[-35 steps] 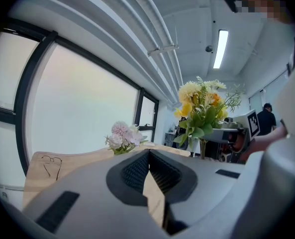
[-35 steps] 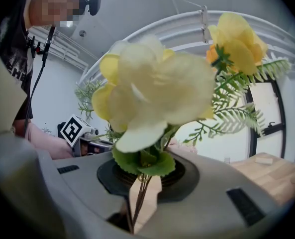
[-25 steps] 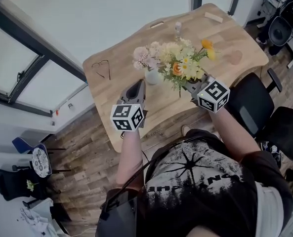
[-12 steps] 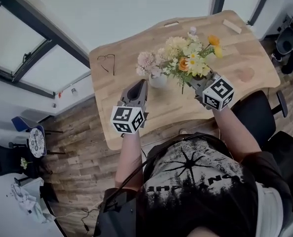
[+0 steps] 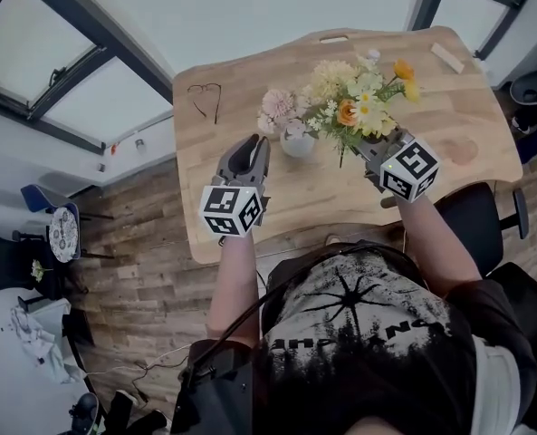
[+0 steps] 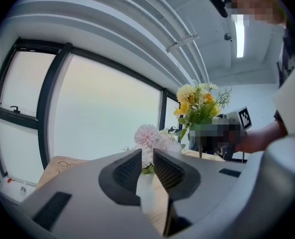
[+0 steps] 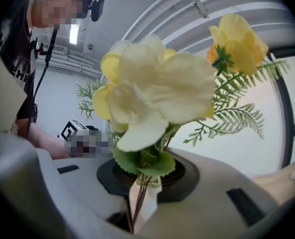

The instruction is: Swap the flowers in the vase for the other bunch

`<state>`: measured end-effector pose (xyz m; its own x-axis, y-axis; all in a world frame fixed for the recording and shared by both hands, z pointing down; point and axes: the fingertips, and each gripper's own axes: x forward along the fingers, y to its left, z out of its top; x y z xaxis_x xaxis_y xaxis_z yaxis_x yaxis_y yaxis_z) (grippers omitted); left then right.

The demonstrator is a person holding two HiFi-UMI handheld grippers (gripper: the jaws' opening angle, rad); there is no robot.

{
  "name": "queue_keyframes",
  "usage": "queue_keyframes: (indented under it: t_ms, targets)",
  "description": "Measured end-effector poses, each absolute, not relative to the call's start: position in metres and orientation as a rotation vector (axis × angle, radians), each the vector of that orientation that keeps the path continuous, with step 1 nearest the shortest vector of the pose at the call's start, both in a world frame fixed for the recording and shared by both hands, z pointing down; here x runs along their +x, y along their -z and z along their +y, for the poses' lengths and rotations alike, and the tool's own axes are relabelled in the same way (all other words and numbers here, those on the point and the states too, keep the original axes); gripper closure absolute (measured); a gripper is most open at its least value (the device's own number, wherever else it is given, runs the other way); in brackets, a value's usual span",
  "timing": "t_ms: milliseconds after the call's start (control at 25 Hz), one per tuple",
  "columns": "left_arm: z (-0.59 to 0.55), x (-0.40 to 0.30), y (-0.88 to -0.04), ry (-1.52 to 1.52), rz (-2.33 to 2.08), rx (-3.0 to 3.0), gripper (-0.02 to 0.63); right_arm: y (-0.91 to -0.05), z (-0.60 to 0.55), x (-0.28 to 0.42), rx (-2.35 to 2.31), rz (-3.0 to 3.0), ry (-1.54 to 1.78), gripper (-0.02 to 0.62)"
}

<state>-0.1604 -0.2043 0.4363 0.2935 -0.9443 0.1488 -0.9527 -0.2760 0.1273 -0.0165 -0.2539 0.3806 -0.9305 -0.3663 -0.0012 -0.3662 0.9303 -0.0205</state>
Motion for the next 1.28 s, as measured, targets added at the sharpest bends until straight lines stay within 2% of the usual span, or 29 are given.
queue_keyframes:
  t_ms: [520,720,1280]
  targets:
    - [-0.248,-0.164,-0.45,0.009,-1.748,2.269,0.362,-0.385,-0.286,-0.006,-0.577,3.086,0.072,0.514]
    - [-0.259,-0.162,-0.457,0.002,-1.721,2.269,0.341,-0.388,-0.291,-0.003,-0.588,3.095,0.081,0.514]
    - [-0.278,-0.153,-0.457,-0.071,-1.683,2.324,0.342,-0.398,-0.3,0.001,-0.619,3.108,0.108,0.514]
